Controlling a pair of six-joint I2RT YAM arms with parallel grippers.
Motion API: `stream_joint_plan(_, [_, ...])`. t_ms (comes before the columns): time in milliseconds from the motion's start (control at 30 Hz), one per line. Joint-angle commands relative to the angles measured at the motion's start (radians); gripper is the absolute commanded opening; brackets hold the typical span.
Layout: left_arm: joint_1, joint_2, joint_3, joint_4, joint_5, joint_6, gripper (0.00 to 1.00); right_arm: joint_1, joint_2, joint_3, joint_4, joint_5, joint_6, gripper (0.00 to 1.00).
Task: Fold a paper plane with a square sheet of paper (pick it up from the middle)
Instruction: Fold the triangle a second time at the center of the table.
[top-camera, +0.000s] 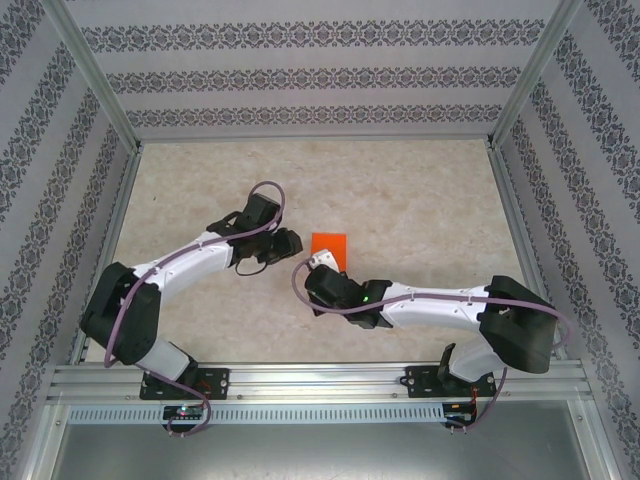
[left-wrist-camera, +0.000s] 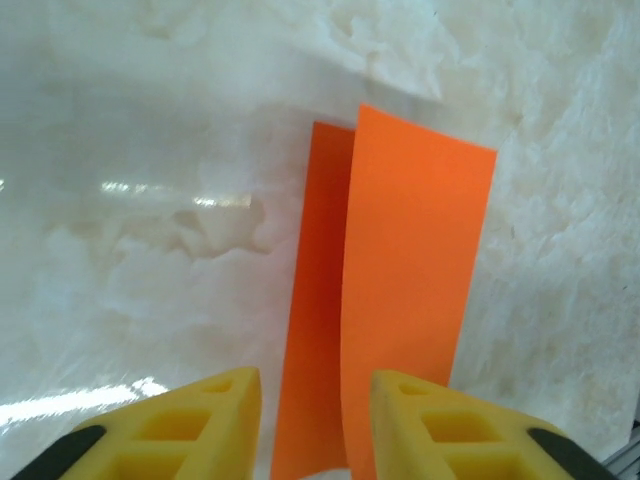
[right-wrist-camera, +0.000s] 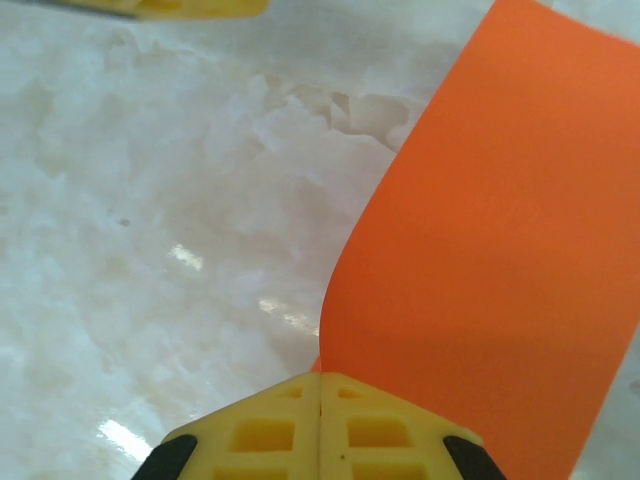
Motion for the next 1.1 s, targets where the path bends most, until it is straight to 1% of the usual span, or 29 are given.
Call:
stream_joint_plan(0, [0.009,-0.040,-0.042,-0.056,0.012,0.007,0.31,-0.016,-0.026,0.014,0.040,-0.090,0.135,0.00])
stream_joint_plan(100, [0.003,-0.080,-0.116,0.009,0.050,-0.003,0.28,-0.030,-0.026,-0.020,0.090,-0.129,0.152,0.00])
stream_joint_plan(233, [-0.021,-0.102,-0.217,0.130,0.063,-0.029,0.25,-0.088,-0.050,-0.071,0.123,-0.156,0.153,0.00])
stream_joint_plan(333, [-0.076,-0.076,-0.247,0.230,0.055,-0.066,0.24,-0.156,-0.093,-0.120,0.139,-0.184,0.145,0.00])
stream_joint_plan(433, [-0.151,-0.021,-0.223,0.287,0.029,-0.108,0.22,-0.222,-0.136,-0.156,0.111,-0.227,0.131,0.00])
stream_joint_plan(500, [-0.210,0.016,-0.183,0.289,-0.009,-0.131,0.21,-0.263,-0.166,-0.182,0.111,-0.287,0.107,0.00])
stream_joint_plan(600, [-0.263,0.068,-0.129,0.276,-0.058,-0.153,0.20,-0.327,-0.204,-0.224,0.133,-0.367,0.097,0.00])
stream_joint_plan(667, [-0.276,0.107,-0.106,0.287,-0.063,-0.166,0.19,-0.358,-0.221,-0.243,0.144,-0.398,0.086,0.00])
stream_joint_plan(833, [-0.305,0.196,-0.060,0.304,-0.065,-0.197,0.14,-0.430,-0.223,-0.269,0.160,-0.503,0.067,0.00])
stream_joint_plan(1067, [-0.326,0.214,-0.047,0.251,-0.142,-0.225,0.13,-0.498,-0.171,-0.254,0.171,-0.636,0.001,0.00])
